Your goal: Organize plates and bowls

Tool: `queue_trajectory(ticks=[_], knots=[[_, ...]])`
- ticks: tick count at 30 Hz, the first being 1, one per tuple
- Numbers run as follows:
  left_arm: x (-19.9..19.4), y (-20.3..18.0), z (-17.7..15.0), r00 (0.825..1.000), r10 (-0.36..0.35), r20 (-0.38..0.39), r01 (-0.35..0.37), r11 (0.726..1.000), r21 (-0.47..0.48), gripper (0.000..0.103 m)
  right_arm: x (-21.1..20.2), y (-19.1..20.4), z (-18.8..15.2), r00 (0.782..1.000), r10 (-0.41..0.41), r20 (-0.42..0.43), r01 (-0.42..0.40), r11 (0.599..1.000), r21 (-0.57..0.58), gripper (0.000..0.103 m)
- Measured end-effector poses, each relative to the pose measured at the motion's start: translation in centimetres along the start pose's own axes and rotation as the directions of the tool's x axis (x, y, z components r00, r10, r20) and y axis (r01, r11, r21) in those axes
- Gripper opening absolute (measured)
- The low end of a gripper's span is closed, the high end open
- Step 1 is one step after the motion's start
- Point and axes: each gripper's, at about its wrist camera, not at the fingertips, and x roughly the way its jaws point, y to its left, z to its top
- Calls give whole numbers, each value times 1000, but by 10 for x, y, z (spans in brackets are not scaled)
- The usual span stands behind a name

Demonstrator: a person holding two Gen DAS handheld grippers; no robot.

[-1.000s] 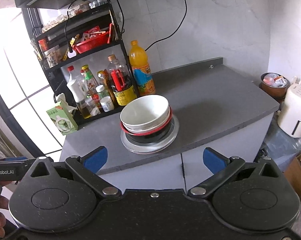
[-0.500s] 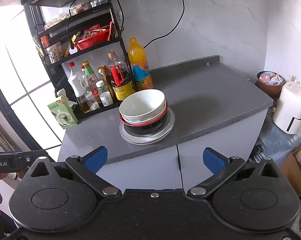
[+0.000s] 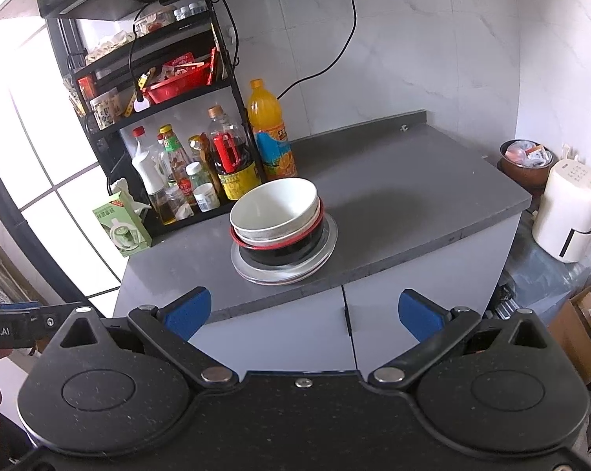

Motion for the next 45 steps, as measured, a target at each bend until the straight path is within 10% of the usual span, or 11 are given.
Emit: queue_trajectory(ticks=[45], knots=[[12, -9, 14, 999, -42, -12, 42, 997, 62, 102, -10, -1, 3, 996, -85, 33, 84, 996, 19, 103]])
